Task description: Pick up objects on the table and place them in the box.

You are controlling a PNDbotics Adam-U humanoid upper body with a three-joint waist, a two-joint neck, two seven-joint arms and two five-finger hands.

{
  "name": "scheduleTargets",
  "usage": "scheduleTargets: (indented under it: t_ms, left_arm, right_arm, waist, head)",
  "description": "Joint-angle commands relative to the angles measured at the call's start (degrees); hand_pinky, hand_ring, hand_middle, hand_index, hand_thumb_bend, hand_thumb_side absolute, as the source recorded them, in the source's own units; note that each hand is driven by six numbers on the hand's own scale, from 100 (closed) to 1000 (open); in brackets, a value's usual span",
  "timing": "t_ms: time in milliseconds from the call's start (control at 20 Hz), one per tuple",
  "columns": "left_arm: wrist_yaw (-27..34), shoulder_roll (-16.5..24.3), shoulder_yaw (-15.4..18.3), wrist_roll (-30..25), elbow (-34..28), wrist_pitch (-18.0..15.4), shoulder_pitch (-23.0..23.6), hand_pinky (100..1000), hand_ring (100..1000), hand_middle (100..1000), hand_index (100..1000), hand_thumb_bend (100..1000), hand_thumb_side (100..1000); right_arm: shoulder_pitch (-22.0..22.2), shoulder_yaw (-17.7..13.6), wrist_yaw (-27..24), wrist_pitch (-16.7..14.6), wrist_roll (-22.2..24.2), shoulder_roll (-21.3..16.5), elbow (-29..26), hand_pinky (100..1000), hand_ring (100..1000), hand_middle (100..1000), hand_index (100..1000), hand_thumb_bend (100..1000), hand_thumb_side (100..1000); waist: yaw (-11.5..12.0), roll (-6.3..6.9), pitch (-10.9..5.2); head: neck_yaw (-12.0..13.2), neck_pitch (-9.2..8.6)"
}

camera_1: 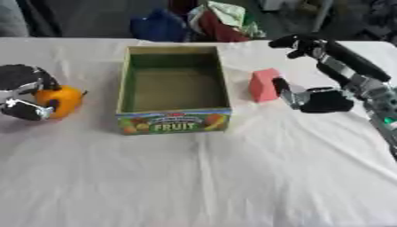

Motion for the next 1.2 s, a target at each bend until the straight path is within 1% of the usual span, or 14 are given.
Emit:
scheduleTargets:
  t_ms: [50,100,300,500,700,900,1000,1200]
  left_arm:
    - [-1.86,1.76,1.04,2.31,-2.63,-0.18,-1.13,447,382,402,632,100,413]
    - [-2.19,2.01,1.16,2.91,-3.47,-0.12,-1.17,434,368,386,619,100,426]
    - [-1.90,3.30,1.60,4.01,-7.47,0.20,-1.93,419,355,371,607,100,436]
    - [-0.22,4.22,1.93,3.90,-11.69,0.49,-4.13,412,351,368,605,100,442]
    - [1.93,4.00,2.27,3.39,-14.58,0.82,-7.23,419,358,374,609,100,429]
    - [2.44,1.51,1.23,2.79,-14.42,0.19,-10.74,422,361,377,611,100,426]
    - [1.96,-0.41,0.31,2.61,-13.44,-0.67,-12.23,423,362,377,612,100,427]
    - [0.47,-5.09,-1.43,2.86,-10.70,-2.41,-14.49,426,366,381,614,100,429]
  right_arm:
    - [-0.87,-0.57,-0.53,-0.10,-0.12,-0.96,-0.16,854,949,883,937,100,306]
    - [-0.89,-0.57,-0.54,-0.10,-0.14,-0.98,-0.15,854,949,883,937,100,305]
    - [-0.90,-0.57,-0.56,-0.10,-0.16,-1.07,-0.10,854,949,883,937,100,308]
    - [-0.89,-0.48,-0.57,-0.13,-0.06,-1.15,-0.02,854,949,884,938,100,306]
    - [-0.91,-0.31,-0.72,-0.16,0.08,-1.18,0.17,854,949,883,938,100,308]
    - [-1.21,0.04,-0.95,-0.29,0.47,-1.06,0.26,854,949,883,938,100,309]
    - [-1.53,0.32,-1.06,-0.37,0.79,-0.91,0.24,854,950,883,938,100,309]
    - [-2.71,1.17,-1.45,-0.66,1.73,-0.27,-0.15,855,950,883,938,100,309]
  waist:
    - [-0.07,0.11,-1.14]
    - [-0.07,0.11,-1.15]
    - [-0.13,0.12,-1.24]
    - [-0.32,0.22,-1.47]
    - [-0.54,0.45,-1.79]
    - [-1.06,0.64,-2.02]
    - [-1.52,0.63,-2.05]
    - [-3.25,0.71,-1.90]
  head:
    - [-0.10,0.10]
    - [-0.12,0.05]
    - [-0.18,-0.07]
    - [-0.22,-0.04]
    - [-0.29,-0.03]
    - [-0.10,-0.28]
    - [0.11,-0.38]
    - [1.19,-0.80]
